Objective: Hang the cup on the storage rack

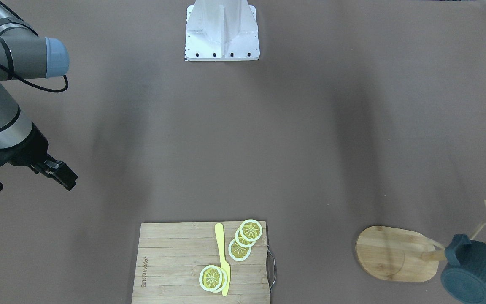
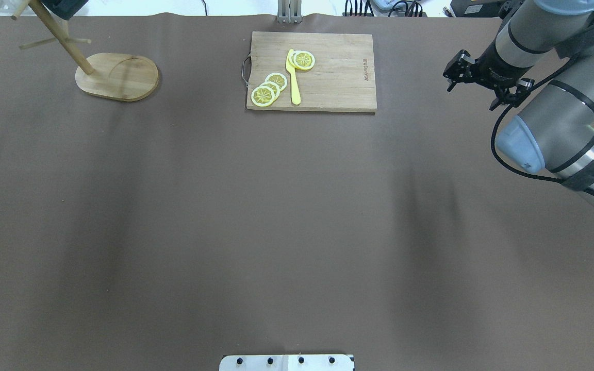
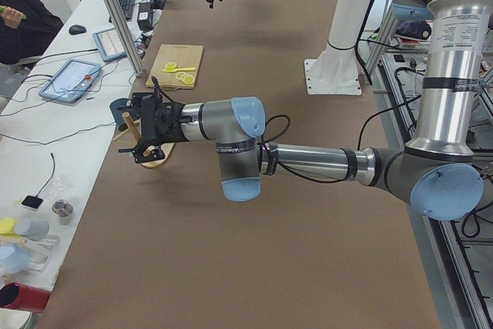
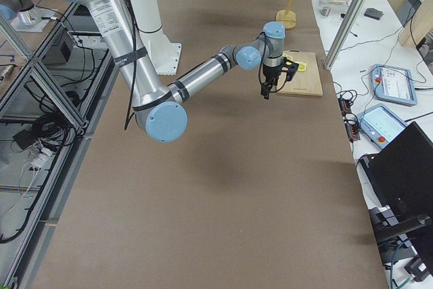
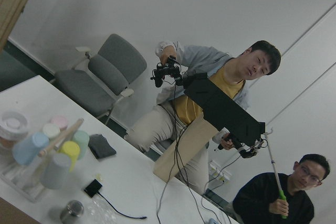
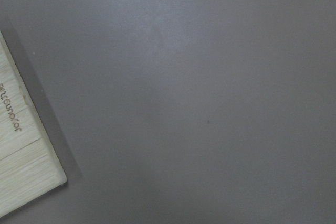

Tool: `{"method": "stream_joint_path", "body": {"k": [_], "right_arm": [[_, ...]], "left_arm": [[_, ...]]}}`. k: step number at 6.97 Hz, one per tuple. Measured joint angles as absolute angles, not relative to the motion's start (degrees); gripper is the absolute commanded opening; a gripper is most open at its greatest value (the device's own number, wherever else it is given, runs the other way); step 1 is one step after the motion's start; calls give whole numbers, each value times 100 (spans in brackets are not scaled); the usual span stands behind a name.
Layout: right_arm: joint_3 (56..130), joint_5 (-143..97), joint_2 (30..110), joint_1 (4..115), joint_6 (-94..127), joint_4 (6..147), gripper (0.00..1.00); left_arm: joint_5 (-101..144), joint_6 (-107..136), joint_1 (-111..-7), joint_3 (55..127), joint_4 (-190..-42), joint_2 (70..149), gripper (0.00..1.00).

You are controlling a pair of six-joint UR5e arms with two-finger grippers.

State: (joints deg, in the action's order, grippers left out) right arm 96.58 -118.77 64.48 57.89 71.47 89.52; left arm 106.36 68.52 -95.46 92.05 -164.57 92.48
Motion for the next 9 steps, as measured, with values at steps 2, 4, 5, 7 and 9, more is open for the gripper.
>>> {"method": "stream_joint_path", "body": {"k": [2, 4, 5, 7, 9], "right_arm": [[9502, -11868, 6524, 5954, 6624, 8948, 100], [9198, -11870, 6531, 6163, 6026, 8941, 100], [8967, -11886, 6531, 6342, 5665, 8902, 100], [8585, -12013, 6630, 6934, 4452, 8816, 100], [8512, -12520, 7123, 7698, 2892, 8798, 100]], "left_arm": [[9964, 4628, -9529, 9476, -15505, 9201, 99], [9608, 3045, -9438, 9722, -14327, 9229, 99], [9722, 2776, -9325, 9808, -13747, 9256, 99], [10282, 1886, -9141, 9764, -12684, 9229, 99], [11485, 1156, -9110, 9712, -11525, 9299, 99]]}}
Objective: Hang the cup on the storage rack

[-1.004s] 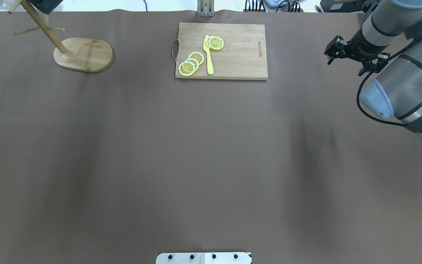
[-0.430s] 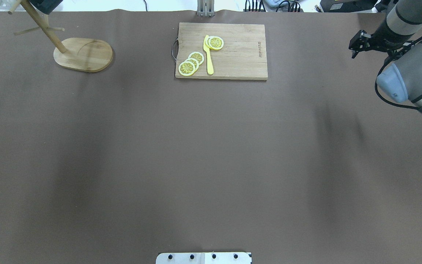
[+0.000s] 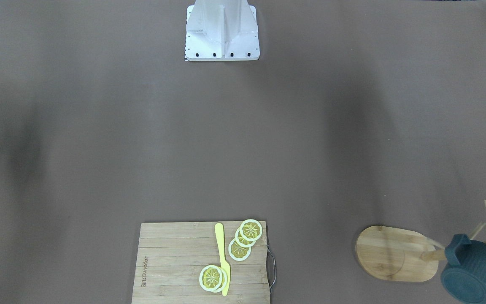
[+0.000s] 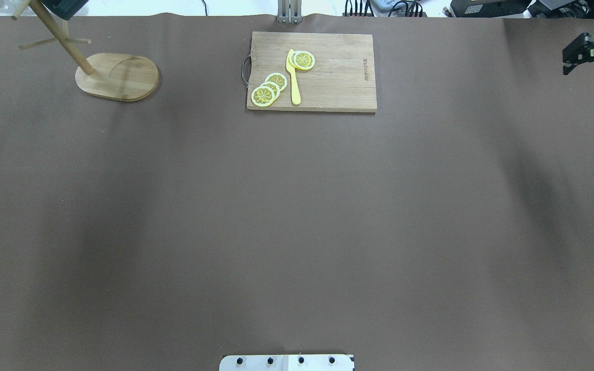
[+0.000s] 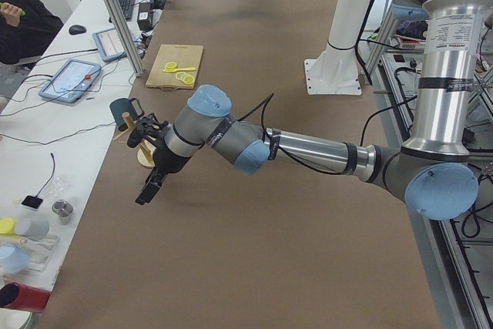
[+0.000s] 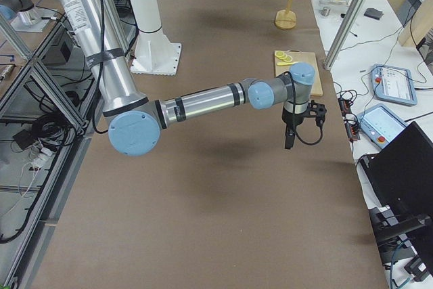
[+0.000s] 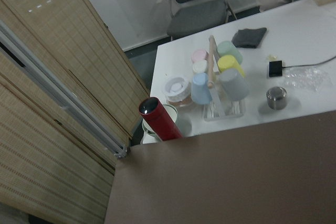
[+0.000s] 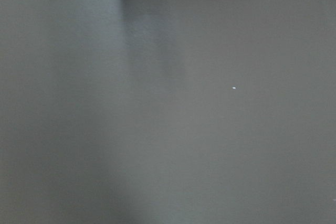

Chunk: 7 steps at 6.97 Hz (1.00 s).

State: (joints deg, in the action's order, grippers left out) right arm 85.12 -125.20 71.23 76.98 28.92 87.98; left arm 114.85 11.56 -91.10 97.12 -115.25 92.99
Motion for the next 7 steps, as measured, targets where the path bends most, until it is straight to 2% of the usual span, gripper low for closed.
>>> {"method": "stream_joint_path", "body": {"k": [3, 5, 7], "right_arm": [[8535, -13386, 8116, 8693, 1015, 8694, 100], [8569, -13873, 8700, 9058, 720, 8349, 100], [8600, -13796, 8914, 9135, 731, 8244, 100]], "left_arm": [[12576, 732, -9087, 9680, -10230, 9319, 99], [12782, 794, -8861, 9525, -9953, 9322, 99], [12929, 1027, -8564, 9420, -9940, 9336, 99]]}}
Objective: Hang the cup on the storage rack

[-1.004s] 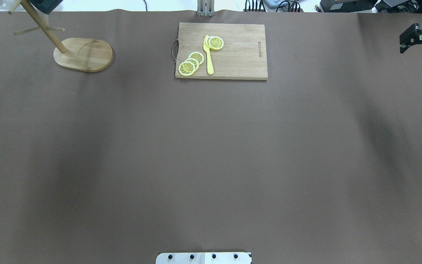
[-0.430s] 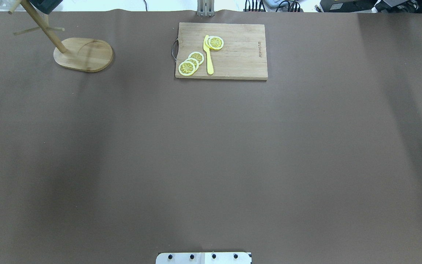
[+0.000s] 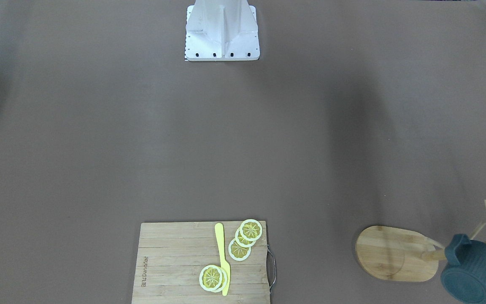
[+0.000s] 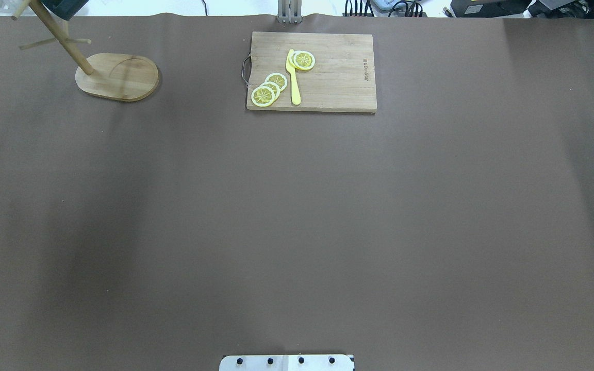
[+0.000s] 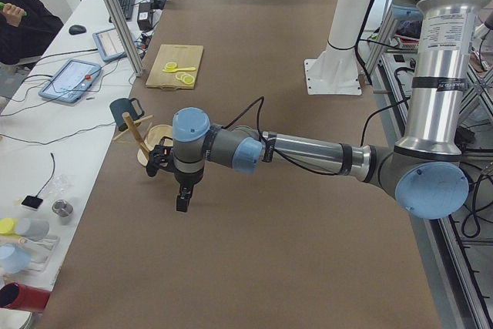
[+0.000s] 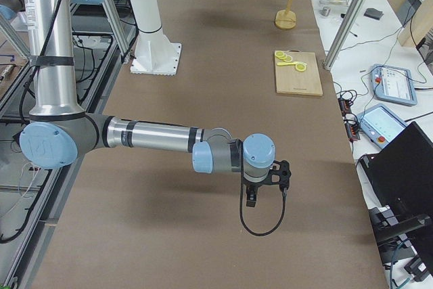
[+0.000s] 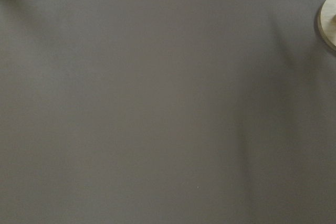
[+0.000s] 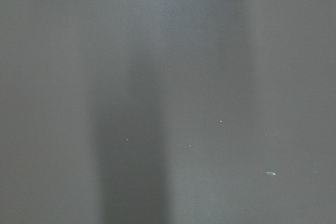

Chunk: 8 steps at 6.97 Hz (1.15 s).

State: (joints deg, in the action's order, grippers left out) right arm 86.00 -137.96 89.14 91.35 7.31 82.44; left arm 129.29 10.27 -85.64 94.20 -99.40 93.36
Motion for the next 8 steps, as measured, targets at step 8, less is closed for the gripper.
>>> {"method": "stream_joint_path", "body": {"k": [8], "right_arm": [[8910, -13514, 8653, 9144, 1244, 8683, 100]], "left_arm": [[12955, 1115, -8467, 9209, -9918, 9491, 99]]}}
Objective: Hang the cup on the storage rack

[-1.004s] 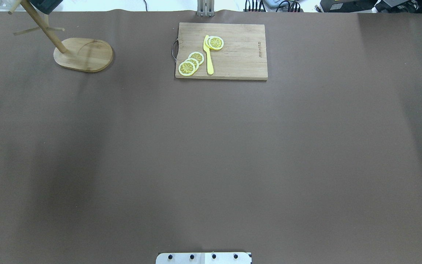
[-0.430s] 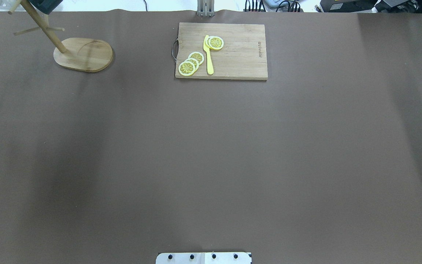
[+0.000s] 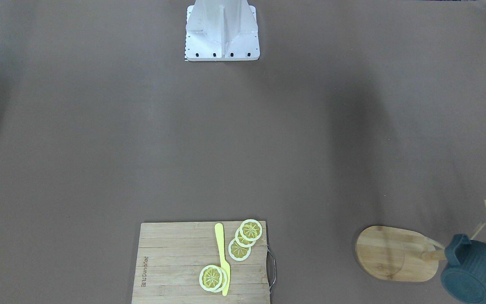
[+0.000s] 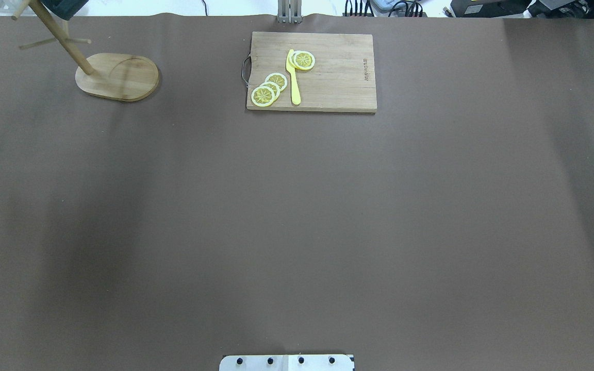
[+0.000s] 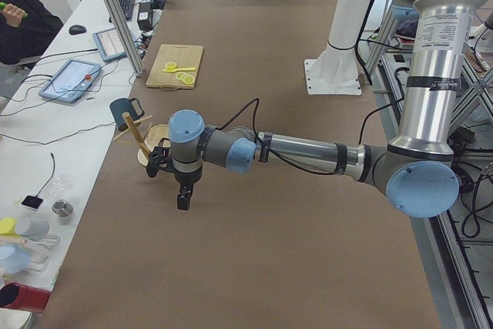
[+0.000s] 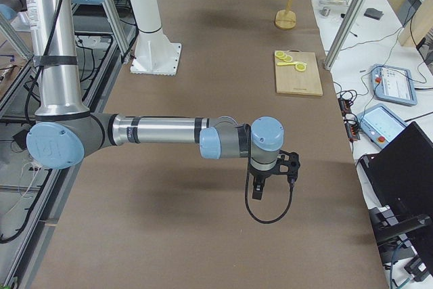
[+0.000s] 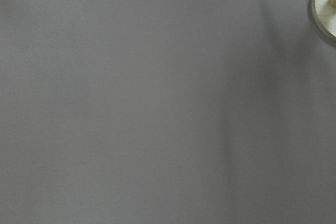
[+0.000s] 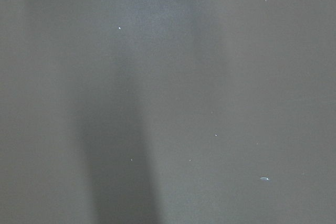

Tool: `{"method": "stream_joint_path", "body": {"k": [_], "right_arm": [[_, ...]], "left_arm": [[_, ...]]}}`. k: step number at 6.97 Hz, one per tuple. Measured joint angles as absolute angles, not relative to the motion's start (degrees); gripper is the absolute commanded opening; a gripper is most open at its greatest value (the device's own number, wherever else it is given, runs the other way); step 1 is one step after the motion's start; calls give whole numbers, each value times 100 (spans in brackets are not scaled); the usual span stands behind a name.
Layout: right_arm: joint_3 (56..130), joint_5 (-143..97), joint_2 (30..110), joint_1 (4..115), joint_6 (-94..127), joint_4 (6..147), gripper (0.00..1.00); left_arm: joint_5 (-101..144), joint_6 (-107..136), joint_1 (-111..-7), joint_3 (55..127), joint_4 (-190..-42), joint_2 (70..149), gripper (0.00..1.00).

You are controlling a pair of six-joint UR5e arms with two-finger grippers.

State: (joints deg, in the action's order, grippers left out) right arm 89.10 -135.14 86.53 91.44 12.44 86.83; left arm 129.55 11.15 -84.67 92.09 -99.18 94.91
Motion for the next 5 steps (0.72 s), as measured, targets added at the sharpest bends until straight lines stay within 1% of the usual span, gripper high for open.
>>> {"method": "stream_joint_path", "body": {"k": [2, 5], "right_arm": [[8920, -13509, 8652, 9142, 1246, 8684, 100], [8929, -13509, 8649, 9143, 1248, 8684, 100]], "left_arm": [[12955, 1105, -8469, 9068, -9913, 9607, 99], [13008, 1113, -8472, 9041, -9900, 9640, 99]]}}
